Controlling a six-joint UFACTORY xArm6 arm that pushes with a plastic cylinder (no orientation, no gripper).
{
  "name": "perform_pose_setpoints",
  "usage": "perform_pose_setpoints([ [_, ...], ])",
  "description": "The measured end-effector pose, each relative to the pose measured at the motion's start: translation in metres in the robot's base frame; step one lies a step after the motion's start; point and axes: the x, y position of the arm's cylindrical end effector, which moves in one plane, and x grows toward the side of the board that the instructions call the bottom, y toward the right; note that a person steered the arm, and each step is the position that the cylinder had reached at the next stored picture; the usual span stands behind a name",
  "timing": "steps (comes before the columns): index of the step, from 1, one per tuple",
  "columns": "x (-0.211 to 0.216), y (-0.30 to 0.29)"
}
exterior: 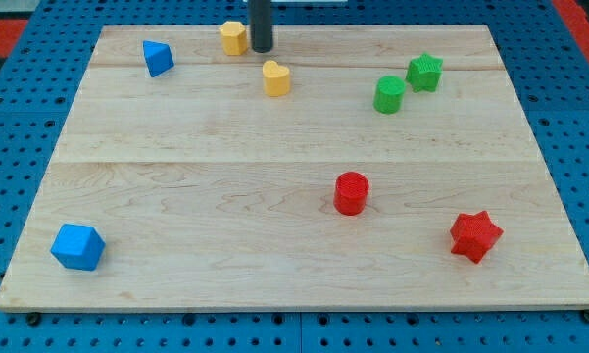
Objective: Move the yellow hexagon right a bit
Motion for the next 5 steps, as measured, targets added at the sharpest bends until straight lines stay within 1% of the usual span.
perform_pose_setpoints([
  [2, 0.002, -0.063],
  [3, -0.005, -0.100],
  [5, -0.040, -0.112],
])
